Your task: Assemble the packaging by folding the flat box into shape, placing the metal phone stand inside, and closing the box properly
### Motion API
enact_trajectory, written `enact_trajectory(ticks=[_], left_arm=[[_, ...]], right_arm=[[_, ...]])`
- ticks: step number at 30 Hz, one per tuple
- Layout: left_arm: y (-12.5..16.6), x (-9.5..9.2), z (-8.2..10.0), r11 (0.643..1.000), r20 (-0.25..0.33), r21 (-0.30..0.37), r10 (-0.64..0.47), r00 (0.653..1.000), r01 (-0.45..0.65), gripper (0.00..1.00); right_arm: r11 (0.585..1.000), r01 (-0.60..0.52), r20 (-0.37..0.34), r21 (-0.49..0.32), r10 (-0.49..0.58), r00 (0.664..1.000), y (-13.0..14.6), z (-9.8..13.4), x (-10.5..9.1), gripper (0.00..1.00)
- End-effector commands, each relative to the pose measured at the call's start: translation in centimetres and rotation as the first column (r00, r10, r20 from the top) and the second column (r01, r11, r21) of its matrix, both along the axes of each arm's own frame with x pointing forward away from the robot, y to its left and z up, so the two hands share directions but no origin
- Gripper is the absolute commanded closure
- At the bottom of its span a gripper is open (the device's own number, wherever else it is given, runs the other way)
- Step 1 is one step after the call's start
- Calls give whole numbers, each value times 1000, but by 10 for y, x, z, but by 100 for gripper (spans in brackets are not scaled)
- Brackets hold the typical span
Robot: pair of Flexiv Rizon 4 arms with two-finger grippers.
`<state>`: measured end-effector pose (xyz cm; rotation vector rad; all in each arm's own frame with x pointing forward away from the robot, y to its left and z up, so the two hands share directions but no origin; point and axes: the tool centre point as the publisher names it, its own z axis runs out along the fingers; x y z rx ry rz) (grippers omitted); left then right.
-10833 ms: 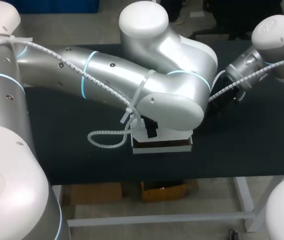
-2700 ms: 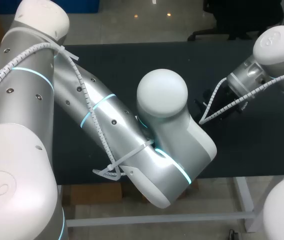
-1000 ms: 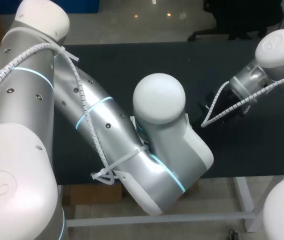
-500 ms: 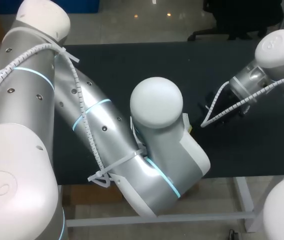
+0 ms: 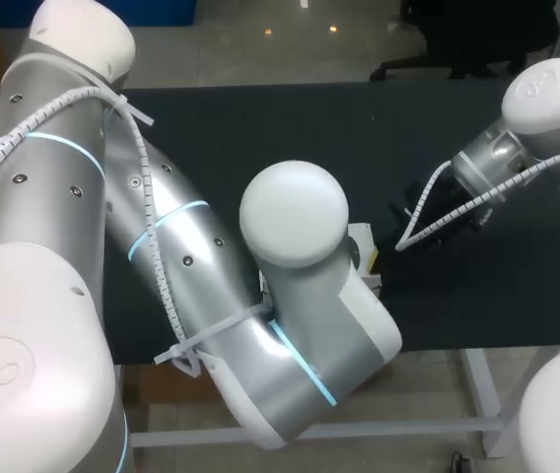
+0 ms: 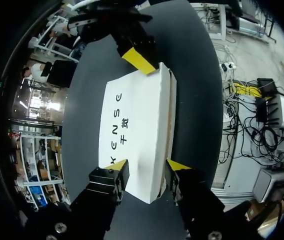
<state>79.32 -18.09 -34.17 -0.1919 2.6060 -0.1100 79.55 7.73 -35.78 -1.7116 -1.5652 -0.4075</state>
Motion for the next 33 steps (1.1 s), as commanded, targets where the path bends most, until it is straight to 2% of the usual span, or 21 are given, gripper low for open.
enact_trajectory(ticks=[1, 3, 4, 5, 13, 23, 33], left_arm=[[10, -5, 10, 999, 0, -39, 1, 1000, -1, 66], [10, -4, 14, 998, -16, -60, 17, 1000, -18, 77], [11, -3, 16, 997, -23, -71, 20, 1000, -21, 93], [11, -2, 18, 996, -28, -79, 26, 999, -28, 100], [14, 7, 18, 983, -110, -164, 61, 992, -78, 100], [22, 23, -6, 967, -200, -207, 106, 974, -147, 100], [32, 19, -3, 960, -205, -227, 120, 971, -167, 100]], right_arm=[[1000, 0, -3, 6, 0, 1000, -1, -2, 1, 100], [1000, 1, -3, 7, -1, 1000, -1, -2, 2, 100], [1000, 2, -3, 7, -2, 1000, -1, -2, 2, 100], [1000, 2, -3, 8, -2, 1000, -1, -3, 2, 100], [1000, 3, -4, 9, -3, 1000, -1, -4, 2, 100], [1000, 5, -6, 8, -5, 1000, -2, -4, 1, 100], [1000, 10, -10, 6, -10, 1000, -2, -5, 1, 100]])
